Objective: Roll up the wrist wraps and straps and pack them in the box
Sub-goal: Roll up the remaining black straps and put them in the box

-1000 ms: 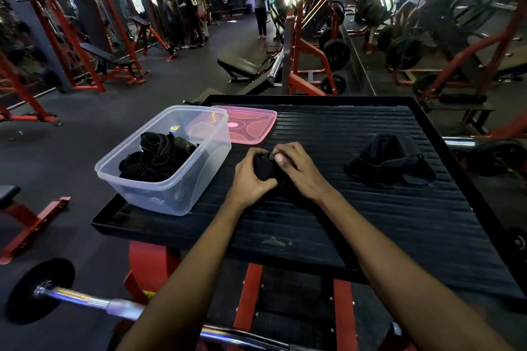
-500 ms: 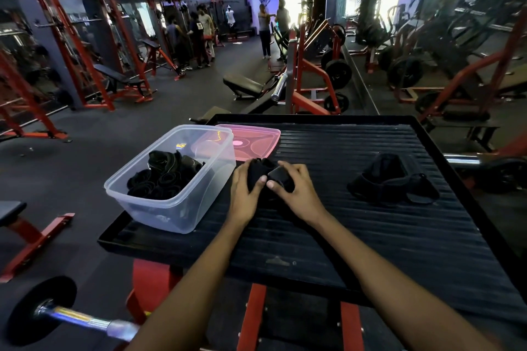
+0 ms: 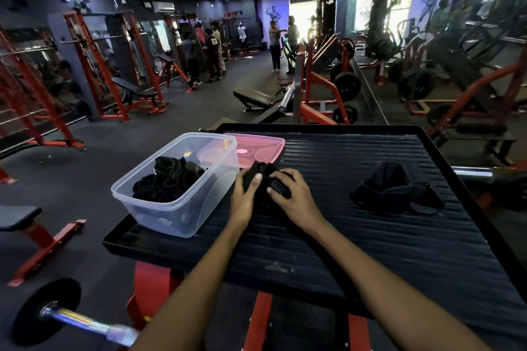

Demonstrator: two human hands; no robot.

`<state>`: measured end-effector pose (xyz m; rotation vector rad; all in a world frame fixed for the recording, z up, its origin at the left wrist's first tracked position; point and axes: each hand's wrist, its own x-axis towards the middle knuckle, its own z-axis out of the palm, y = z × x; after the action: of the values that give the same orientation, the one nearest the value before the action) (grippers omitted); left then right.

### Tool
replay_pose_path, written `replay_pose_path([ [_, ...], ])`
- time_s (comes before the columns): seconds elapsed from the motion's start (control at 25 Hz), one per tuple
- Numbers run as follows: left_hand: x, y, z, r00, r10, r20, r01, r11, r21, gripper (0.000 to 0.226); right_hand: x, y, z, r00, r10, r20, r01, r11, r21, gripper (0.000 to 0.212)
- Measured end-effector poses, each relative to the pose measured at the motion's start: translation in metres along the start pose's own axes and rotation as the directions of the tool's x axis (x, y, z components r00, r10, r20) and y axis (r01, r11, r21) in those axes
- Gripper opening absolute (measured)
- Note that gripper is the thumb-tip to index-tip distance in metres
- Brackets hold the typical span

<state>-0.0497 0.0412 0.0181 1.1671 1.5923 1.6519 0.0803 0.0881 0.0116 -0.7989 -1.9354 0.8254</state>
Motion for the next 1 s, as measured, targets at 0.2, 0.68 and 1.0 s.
replay_pose_path([
  [0.2, -0.003, 0.007, -0.002, 0.989, -0.103, 0.110, 0.129, 0.955, -0.268, 0.025, -0.004, -0.011, 0.001, 0.999, -0.033, 0.031, 0.033, 0.999, -0.005, 0.040],
  [0.68, 0.001, -0.001, -0.009, 0.992, -0.112, 0.065, 0.119, 0.986, -0.119, 0.052, -0.009, -0.003, 0.003, 0.986, -0.066, 0.153, 0.098, 0.973, -0.211, 0.046],
  [1.0, 0.000, 0.006, -0.021, 0.975, -0.092, 0.204, 0.099, 0.995, -0.024, 0.053, -0.001, -0.002, -0.004, 0.979, -0.093, 0.179, 0.111, 0.990, -0.092, 0.052],
])
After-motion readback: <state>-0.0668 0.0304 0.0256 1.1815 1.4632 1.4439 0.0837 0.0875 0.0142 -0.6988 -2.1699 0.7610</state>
